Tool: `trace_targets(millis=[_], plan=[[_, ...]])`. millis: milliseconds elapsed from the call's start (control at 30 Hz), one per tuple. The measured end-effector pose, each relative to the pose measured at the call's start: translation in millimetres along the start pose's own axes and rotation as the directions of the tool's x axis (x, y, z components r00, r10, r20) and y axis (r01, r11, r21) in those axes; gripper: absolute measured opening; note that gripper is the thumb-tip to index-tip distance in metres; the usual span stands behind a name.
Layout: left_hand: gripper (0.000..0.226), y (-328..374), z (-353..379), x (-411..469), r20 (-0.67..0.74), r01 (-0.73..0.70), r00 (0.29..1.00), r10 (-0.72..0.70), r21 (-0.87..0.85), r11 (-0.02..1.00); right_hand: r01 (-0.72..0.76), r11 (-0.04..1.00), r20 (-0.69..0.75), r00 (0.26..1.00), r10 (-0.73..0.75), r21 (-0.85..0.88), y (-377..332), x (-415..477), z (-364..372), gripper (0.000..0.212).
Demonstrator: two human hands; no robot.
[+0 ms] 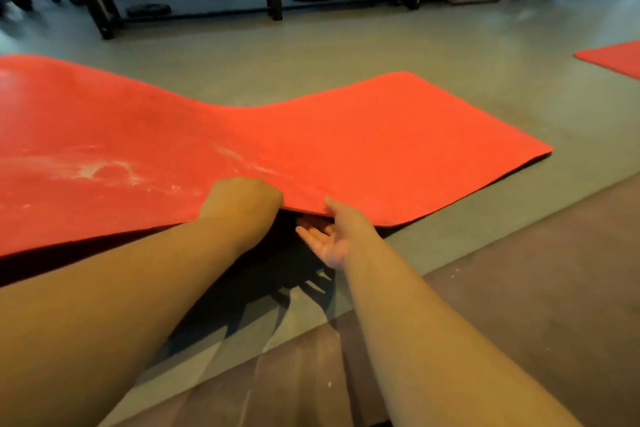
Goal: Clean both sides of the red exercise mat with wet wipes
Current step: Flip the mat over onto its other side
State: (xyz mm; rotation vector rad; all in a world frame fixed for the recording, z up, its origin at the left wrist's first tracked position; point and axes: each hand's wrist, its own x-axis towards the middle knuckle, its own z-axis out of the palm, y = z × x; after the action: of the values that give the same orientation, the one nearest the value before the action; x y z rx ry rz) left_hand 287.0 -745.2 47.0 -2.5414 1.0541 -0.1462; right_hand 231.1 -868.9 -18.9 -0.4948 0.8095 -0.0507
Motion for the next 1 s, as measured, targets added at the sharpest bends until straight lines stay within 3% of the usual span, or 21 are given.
trace_targets(millis=[167, 267, 433, 533, 633, 700, 800, 900, 1000], plan=[[0.032, -28, 51, -61, 0.092, -0.005, 0.996, 0.010, -0.059, 0.998, -0.056, 0.998, -0.043, 0.998, 0.055, -0.037, 60, 4, 20, 0.031], [0.054, -63, 72, -103, 0.135, 0.037, 0.990, -0.032, -0.033, 0.999, -0.118, 0.992, -0.008, 0.993, 0.118, -0.055, 98, -7, 34, 0.026], [0.078, -150, 89, -195, 0.068, 0.279, 0.958, -0.278, -0.011, 0.960, -0.146, 0.974, 0.142, 0.975, 0.171, -0.174, 175, -44, 97, 0.038], [0.091, -199, 102, -244, -0.013, 0.492, 0.867, -0.499, -0.148, 0.858, -0.181, 0.936, 0.333, 0.900, 0.282, -0.303, 239, -81, 153, 0.046], [0.101, -238, 117, -282, 0.029, 0.685, 0.696, -0.717, -0.325, 0.652, -0.150, 0.877, 0.420, 0.833, 0.361, -0.456, 302, -110, 211, 0.051], [0.102, -260, 136, -301, 0.183, 0.765, 0.571, -0.800, -0.471, 0.438, -0.111, 0.851, 0.406, 0.842, 0.355, -0.513, 333, -122, 243, 0.041], [0.097, -278, 167, -320, 0.465, 0.767, 0.445, -0.766, -0.640, 0.056, -0.045, 0.860, 0.358, 0.897, 0.258, -0.508, 352, -126, 270, 0.034], [0.089, -267, 179, -324, 0.620, 0.640, 0.453, -0.641, -0.726, -0.251, 0.032, 0.893, 0.382, 0.911, 0.159, -0.449, 334, -127, 279, 0.028], [0.067, -248, 163, -308, 0.628, 0.470, 0.522, -0.577, -0.776, -0.420, 0.112, 0.921, 0.444, 0.893, 0.071, -0.372, 289, -135, 283, 0.019]])
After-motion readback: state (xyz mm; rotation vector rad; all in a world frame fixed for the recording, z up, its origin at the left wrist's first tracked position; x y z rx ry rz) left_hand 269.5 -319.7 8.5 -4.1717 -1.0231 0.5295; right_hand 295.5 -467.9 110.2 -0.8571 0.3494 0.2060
